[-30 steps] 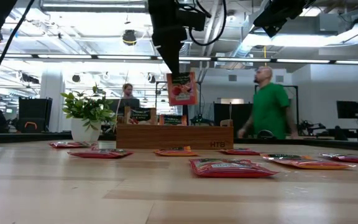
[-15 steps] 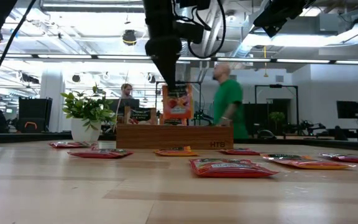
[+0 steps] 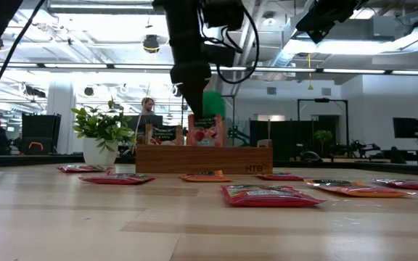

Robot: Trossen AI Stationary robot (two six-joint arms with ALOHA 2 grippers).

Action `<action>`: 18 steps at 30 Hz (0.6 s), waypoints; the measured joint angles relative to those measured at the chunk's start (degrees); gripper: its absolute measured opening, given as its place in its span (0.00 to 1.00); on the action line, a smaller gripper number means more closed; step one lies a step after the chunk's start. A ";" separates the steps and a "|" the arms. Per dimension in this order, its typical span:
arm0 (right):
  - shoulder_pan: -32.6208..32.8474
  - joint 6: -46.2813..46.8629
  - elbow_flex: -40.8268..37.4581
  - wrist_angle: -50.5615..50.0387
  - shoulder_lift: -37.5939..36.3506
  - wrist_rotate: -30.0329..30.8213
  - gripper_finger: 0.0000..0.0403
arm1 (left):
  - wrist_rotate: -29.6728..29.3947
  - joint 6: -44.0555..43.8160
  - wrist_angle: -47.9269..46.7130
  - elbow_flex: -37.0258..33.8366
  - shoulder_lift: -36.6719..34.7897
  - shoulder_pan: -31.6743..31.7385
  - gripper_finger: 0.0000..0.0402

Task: Pick & Place Tea
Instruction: Put the orange tea bag into the middle of the wooden organizer

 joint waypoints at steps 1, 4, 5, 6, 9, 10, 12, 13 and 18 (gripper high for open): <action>0.00 0.00 0.00 0.00 0.00 -0.02 0.00 | 0.29 0.01 0.04 -0.21 0.00 0.24 0.00; 0.00 0.00 0.00 0.00 -0.01 -0.02 0.00 | 0.64 0.02 0.05 -0.40 0.00 0.85 0.00; 0.00 0.00 0.00 0.00 0.00 -0.01 0.00 | 0.68 0.02 0.21 -0.40 0.00 1.10 0.00; 0.01 0.00 0.00 0.00 0.00 -0.02 0.00 | 0.72 0.02 0.24 -0.40 0.00 1.42 0.00; 0.00 0.00 0.00 0.00 0.00 -0.01 0.00 | 2.05 0.02 0.24 -0.40 0.10 2.29 0.00; 0.00 0.00 0.00 0.00 0.00 -0.01 0.00 | 2.42 0.02 0.45 -0.38 0.41 2.55 0.00; 0.00 0.00 0.00 0.00 0.00 -0.01 0.00 | 3.29 0.24 0.43 -0.40 0.86 2.92 0.00; 0.00 0.00 0.00 0.00 0.00 -0.02 0.00 | 3.69 0.62 0.61 -0.40 1.21 3.02 0.00; 0.01 0.11 -0.01 0.00 0.00 0.00 0.00 | 3.68 2.09 1.92 -0.38 2.67 3.03 0.00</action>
